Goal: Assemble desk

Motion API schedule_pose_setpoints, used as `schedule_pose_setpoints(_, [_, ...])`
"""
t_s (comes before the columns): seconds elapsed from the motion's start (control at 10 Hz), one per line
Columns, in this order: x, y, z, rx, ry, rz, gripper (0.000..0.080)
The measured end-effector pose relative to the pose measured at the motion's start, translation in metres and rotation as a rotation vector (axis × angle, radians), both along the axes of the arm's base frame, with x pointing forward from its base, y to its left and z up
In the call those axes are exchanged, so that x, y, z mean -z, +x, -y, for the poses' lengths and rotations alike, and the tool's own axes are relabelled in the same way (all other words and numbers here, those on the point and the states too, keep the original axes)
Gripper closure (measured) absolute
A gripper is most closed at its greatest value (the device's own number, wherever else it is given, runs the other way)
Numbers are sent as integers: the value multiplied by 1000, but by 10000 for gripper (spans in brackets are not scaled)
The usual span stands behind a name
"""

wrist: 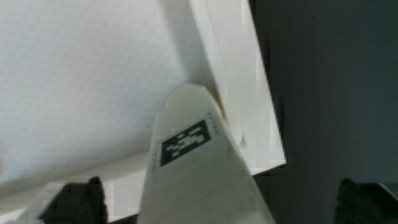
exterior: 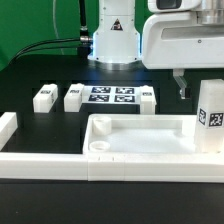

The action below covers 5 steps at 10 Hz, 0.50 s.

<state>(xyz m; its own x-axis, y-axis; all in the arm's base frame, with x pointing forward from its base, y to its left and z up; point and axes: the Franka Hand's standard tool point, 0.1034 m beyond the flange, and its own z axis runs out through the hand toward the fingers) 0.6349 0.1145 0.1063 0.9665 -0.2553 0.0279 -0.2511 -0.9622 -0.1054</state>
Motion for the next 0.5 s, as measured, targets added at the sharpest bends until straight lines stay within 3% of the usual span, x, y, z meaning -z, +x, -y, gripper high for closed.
schedule_pose_setpoints(0.1, [0,0,0,-57,-3,6,190])
schedule_pose_setpoints(0.3, [1,-1,2,-54,-5,0,508])
schedule_pose_setpoints(0.5, [1,-1,3,-48,-5,0,508])
